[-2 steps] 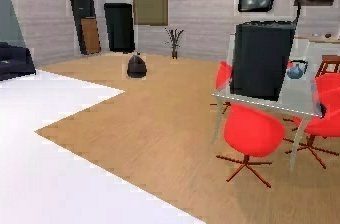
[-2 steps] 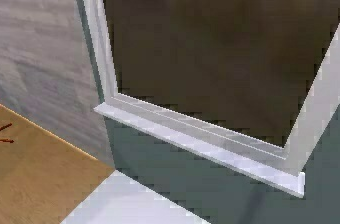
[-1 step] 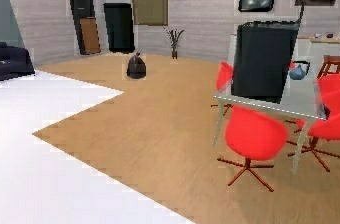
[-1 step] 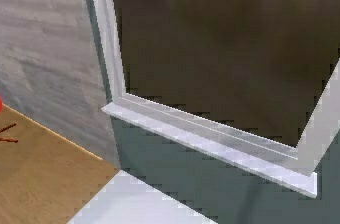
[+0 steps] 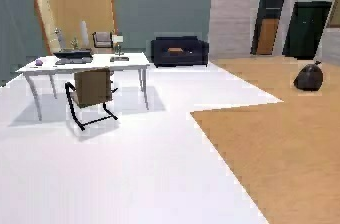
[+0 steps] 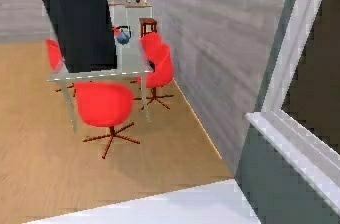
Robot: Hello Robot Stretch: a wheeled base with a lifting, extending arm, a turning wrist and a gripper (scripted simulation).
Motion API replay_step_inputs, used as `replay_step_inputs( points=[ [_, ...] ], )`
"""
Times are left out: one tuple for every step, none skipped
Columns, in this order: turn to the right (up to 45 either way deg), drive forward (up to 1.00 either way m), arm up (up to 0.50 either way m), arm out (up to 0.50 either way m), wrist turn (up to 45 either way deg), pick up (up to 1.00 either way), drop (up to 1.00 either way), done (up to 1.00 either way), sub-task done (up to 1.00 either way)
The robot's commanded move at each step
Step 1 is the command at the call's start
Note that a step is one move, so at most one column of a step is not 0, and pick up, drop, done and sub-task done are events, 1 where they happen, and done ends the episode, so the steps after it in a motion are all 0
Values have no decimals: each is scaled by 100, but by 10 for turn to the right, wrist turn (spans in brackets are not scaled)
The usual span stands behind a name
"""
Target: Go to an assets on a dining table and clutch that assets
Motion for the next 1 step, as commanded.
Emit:
replay_step_inputs(
  points=[
    [-390, 0, 0, 0, 0, 0, 0, 0, 0]
  ],
)
